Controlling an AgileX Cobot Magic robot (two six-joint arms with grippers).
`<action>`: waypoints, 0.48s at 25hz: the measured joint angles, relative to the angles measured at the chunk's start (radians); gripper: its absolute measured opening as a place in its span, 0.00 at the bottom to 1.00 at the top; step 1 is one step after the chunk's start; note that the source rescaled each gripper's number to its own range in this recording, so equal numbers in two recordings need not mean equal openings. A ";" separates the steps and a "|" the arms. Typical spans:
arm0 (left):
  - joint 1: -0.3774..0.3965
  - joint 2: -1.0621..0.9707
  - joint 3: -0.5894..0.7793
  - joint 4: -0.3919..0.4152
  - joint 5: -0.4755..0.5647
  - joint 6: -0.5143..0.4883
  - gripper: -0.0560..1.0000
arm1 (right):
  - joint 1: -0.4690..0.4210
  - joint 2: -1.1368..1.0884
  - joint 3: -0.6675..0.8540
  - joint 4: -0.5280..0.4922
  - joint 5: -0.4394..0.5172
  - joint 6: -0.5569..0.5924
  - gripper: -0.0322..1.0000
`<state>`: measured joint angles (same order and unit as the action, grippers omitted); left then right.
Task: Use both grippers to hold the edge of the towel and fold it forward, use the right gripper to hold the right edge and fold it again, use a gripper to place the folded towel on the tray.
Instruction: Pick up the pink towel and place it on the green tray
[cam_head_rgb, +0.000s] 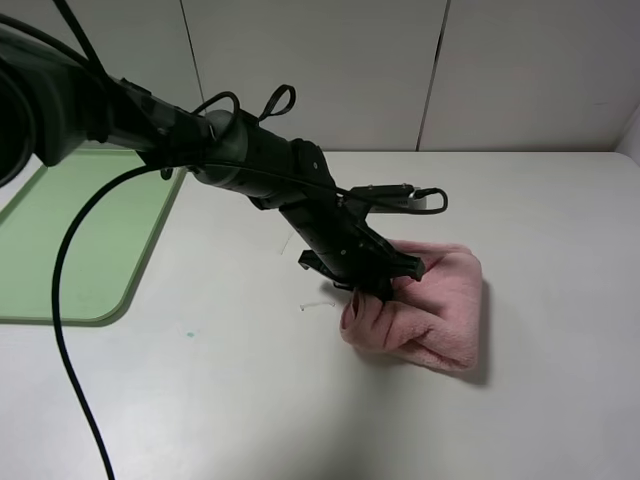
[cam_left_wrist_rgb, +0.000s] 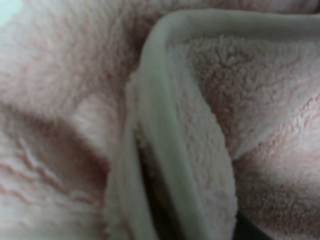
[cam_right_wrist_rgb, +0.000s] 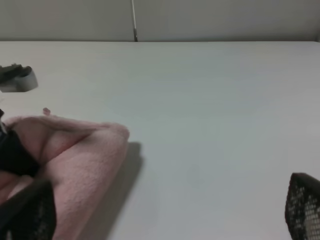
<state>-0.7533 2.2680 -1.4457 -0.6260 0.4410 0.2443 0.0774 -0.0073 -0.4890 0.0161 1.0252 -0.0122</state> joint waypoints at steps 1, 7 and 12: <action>0.006 -0.006 0.001 0.016 0.009 -0.005 0.19 | 0.000 0.000 0.000 0.000 0.000 0.000 1.00; 0.056 -0.052 0.006 0.112 0.050 -0.042 0.19 | 0.000 0.000 0.000 0.000 0.000 0.000 1.00; 0.110 -0.098 0.008 0.176 0.105 -0.058 0.18 | 0.000 0.000 0.000 0.001 0.000 0.000 1.00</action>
<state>-0.6428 2.1700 -1.4376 -0.4499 0.5465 0.1866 0.0774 -0.0073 -0.4890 0.0173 1.0252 -0.0122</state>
